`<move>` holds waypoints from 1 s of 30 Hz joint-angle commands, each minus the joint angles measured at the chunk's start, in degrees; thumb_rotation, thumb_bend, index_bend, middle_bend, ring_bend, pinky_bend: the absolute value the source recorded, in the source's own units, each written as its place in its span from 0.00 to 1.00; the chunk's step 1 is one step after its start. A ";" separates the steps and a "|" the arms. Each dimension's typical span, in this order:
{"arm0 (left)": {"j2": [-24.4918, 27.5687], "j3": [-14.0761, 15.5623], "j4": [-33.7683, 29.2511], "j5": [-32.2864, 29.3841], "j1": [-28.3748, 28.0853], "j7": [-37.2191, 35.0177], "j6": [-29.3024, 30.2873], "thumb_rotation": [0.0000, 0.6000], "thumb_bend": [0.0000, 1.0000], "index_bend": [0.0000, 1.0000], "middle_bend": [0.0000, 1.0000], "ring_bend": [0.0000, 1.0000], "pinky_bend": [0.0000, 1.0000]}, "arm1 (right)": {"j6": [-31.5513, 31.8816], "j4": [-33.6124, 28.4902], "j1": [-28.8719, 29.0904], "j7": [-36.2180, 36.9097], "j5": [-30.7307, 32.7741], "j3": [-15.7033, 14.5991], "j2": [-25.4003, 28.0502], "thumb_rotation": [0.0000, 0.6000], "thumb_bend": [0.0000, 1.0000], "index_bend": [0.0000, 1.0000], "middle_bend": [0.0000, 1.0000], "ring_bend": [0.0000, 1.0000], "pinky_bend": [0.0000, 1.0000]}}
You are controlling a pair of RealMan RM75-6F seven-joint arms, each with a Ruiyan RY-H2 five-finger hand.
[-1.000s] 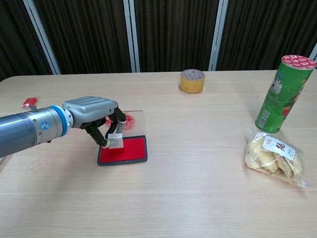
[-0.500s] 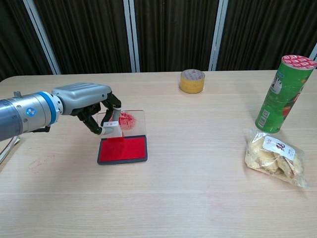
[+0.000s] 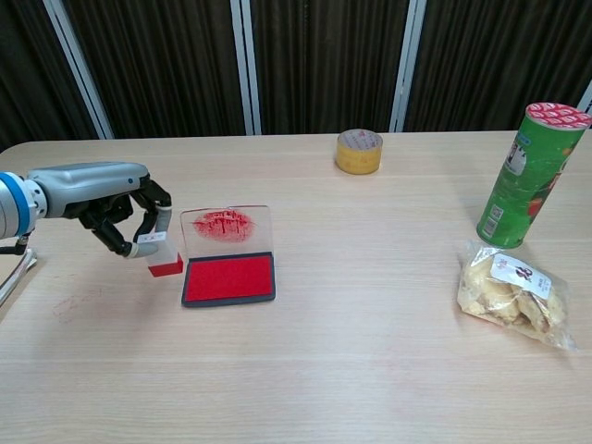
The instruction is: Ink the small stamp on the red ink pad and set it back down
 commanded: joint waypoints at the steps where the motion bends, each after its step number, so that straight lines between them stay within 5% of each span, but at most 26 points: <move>1: -0.18 0.46 1.14 0.46 0.27 -1.26 -0.77 1.00 0.50 0.60 0.60 0.89 0.88 | -0.08 -0.05 0.03 -0.14 0.07 0.00 -0.04 1.00 0.00 0.00 0.00 0.00 0.00; 22: -3.47 1.36 6.03 0.47 -0.03 -2.11 -3.41 1.00 0.50 0.59 0.59 0.88 0.88 | -0.65 0.06 0.12 -0.29 0.49 0.00 0.00 1.00 0.00 0.00 0.00 0.00 0.00; 30: -3.25 1.45 5.67 -0.29 0.07 -0.79 -3.41 1.00 0.48 0.46 0.43 0.87 0.87 | -0.58 0.08 0.12 -0.22 0.40 -0.01 -0.03 1.00 0.00 0.00 0.00 0.00 0.00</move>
